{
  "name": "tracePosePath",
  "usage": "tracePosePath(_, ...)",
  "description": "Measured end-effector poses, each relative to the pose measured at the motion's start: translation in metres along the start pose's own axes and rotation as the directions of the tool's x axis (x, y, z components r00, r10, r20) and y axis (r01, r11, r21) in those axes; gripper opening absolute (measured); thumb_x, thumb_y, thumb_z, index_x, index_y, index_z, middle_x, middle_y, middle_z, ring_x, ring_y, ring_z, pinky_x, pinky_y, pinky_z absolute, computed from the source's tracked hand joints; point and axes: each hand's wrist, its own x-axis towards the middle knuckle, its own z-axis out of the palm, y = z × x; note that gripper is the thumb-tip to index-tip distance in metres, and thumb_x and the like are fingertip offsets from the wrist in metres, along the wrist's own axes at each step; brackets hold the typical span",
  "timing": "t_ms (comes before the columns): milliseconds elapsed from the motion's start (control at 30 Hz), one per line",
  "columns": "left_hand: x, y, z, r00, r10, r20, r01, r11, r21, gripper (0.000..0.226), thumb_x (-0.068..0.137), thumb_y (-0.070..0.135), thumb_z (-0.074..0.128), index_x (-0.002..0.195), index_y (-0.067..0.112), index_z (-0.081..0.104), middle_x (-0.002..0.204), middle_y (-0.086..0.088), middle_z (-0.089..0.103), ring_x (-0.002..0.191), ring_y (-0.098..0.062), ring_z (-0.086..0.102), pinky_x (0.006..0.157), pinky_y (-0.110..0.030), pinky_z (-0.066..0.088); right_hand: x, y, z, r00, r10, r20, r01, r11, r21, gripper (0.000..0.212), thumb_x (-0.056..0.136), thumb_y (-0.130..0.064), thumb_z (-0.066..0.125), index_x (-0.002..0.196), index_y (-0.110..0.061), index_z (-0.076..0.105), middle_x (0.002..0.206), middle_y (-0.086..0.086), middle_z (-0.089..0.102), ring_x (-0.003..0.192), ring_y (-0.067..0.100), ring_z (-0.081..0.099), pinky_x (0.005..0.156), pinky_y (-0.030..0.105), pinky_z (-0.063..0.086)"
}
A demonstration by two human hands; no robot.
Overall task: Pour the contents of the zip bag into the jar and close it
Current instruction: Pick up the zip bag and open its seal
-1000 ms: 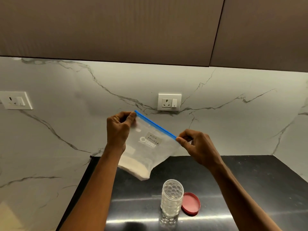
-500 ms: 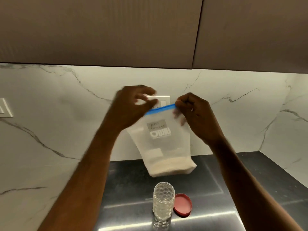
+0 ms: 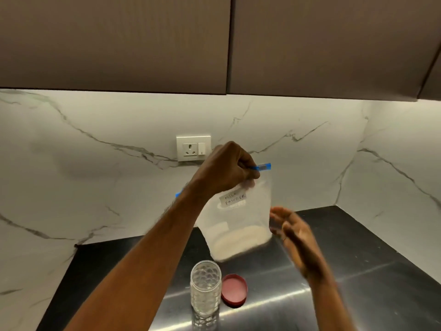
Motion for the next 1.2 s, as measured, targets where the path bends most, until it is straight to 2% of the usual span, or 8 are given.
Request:
tracePosePath(133,0.008,0.003,0.004,0.999,-0.046,-0.008,0.045,0.995,-0.091,0.018,0.086,0.021,0.077,0.099,0.008,0.077,0.089,-0.003,0.076,0.077,-0.018,0.073,0.072,-0.022,0.058,-0.012,0.053,0.029,0.981,0.111,0.156,-0.164,0.909,0.384,0.101,0.058,-0.039,0.092,0.144,-0.018,0.042,0.142,0.018,0.051,0.132,0.038,0.049,0.11,0.059,0.036)
tracePosePath(300,0.004,-0.01,0.01,0.992,-0.121,-0.021,0.109,0.946,-0.304,0.009,0.088,0.015,0.073,0.091,0.007,0.077,0.082,-0.007,0.078,0.073,-0.026,0.076,0.077,-0.037,0.063,-0.006,0.072,0.049,0.984,0.14,0.113,-0.18,0.791,0.585,0.089,0.063,-0.029,0.091,0.139,-0.012,0.049,0.143,0.022,0.048,0.132,0.042,0.046,0.108,0.064,0.034)
tracePosePath(400,-0.006,-0.031,0.009,0.978,-0.203,-0.045,0.162,0.882,-0.443,0.01,0.089,0.011,0.072,0.087,0.003,0.077,0.08,-0.011,0.078,0.072,-0.033,0.074,0.076,-0.04,0.062,-0.003,0.072,0.041,0.98,0.2,0.023,-0.176,0.796,0.58,0.087,0.052,-0.032,0.096,0.129,-0.012,0.058,0.135,0.025,0.055,0.122,0.041,0.056,0.098,0.061,0.047)
tracePosePath(467,-0.014,-0.049,0.006,0.96,-0.276,-0.039,0.217,0.829,-0.515,0.013,0.09,0.011,0.071,0.092,-0.001,0.076,0.083,-0.013,0.078,0.071,-0.025,0.073,0.071,-0.032,0.062,0.0,0.072,0.032,0.977,0.212,-0.004,-0.171,0.8,0.574,0.09,0.05,-0.035,0.096,0.129,-0.014,0.058,0.133,0.023,0.058,0.119,0.041,0.058,0.094,0.063,0.049)
tracePosePath(633,-0.035,-0.094,0.011,0.912,-0.406,0.058,0.356,0.714,-0.604,0.018,0.089,0.016,0.071,0.097,0.001,0.075,0.089,-0.011,0.077,0.08,-0.021,0.074,0.073,-0.028,0.061,0.014,0.062,0.011,0.98,0.191,-0.061,-0.133,0.847,0.515,0.06,0.082,-0.038,0.068,0.138,-0.024,0.052,0.135,0.017,0.057,0.121,0.041,0.057,0.088,0.064,0.051)
tracePosePath(800,-0.047,-0.114,0.03,0.889,-0.453,0.068,0.373,0.628,-0.683,0.012,0.088,0.015,0.071,0.094,0.005,0.074,0.093,-0.013,0.076,0.083,-0.024,0.075,0.074,-0.031,0.063,0.022,0.05,0.005,0.971,0.22,-0.094,-0.163,0.898,0.409,0.086,0.059,-0.059,0.084,0.134,-0.029,0.056,0.132,0.01,0.062,0.116,0.036,0.062,0.084,0.065,0.052)
tracePosePath(1000,-0.058,-0.124,0.048,0.885,-0.462,0.057,0.356,0.59,-0.724,0.014,0.086,0.015,0.073,0.095,0.004,0.075,0.095,-0.013,0.077,0.087,-0.026,0.076,0.075,-0.032,0.063,0.027,0.058,-0.004,0.97,0.211,-0.119,-0.153,0.913,0.377,0.036,0.086,-0.033,0.056,0.122,-0.032,0.062,0.115,0.004,0.071,0.098,0.027,0.071,0.069,0.052,0.06)
tracePosePath(1200,-0.072,-0.139,0.065,0.87,-0.49,0.045,0.354,0.561,-0.748,0.025,0.085,0.016,0.074,0.102,-0.002,0.073,0.099,-0.014,0.077,0.092,-0.027,0.075,0.081,-0.037,0.062,0.032,0.058,-0.008,0.97,0.202,-0.138,-0.154,0.942,0.299,0.03,0.09,-0.025,0.057,0.119,-0.026,0.064,0.11,0.005,0.072,0.095,0.027,0.07,0.064,0.046,0.06)
